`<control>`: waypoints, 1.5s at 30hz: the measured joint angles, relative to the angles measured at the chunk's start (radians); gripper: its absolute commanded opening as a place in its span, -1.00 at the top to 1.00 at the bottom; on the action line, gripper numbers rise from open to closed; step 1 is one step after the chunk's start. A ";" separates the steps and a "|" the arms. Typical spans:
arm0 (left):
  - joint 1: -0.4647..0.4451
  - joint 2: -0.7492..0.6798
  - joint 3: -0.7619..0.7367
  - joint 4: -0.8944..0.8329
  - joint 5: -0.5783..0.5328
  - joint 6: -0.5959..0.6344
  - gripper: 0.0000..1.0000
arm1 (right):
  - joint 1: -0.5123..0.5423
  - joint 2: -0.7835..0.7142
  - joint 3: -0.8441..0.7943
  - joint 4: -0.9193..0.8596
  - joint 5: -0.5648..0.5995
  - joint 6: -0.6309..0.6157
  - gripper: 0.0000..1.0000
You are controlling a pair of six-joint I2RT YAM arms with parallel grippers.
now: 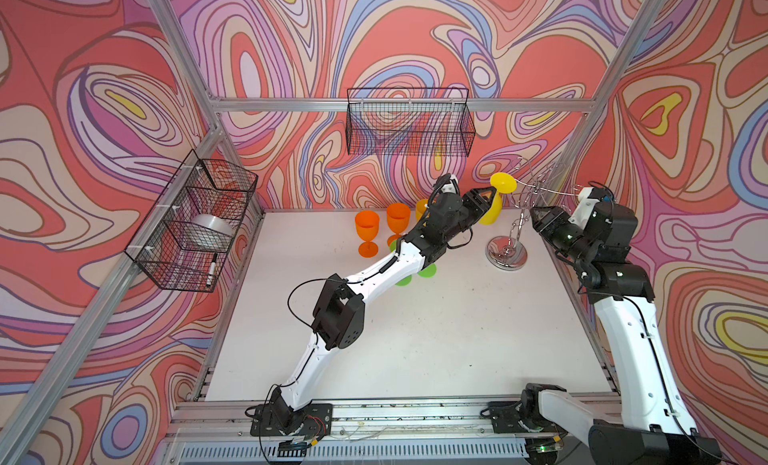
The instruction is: Take the wine glass off the wine glass rack
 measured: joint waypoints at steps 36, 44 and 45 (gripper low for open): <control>0.125 -0.397 -0.584 0.102 0.244 0.328 0.04 | 0.033 0.405 0.539 -0.218 -0.091 0.012 0.07; 0.112 -0.619 -0.766 0.047 0.326 0.595 -0.09 | 0.033 0.568 0.758 -0.364 -0.068 0.053 0.08; 0.112 -0.634 -0.781 0.037 0.330 0.620 -0.10 | 0.033 0.579 0.766 -0.375 -0.062 0.056 0.08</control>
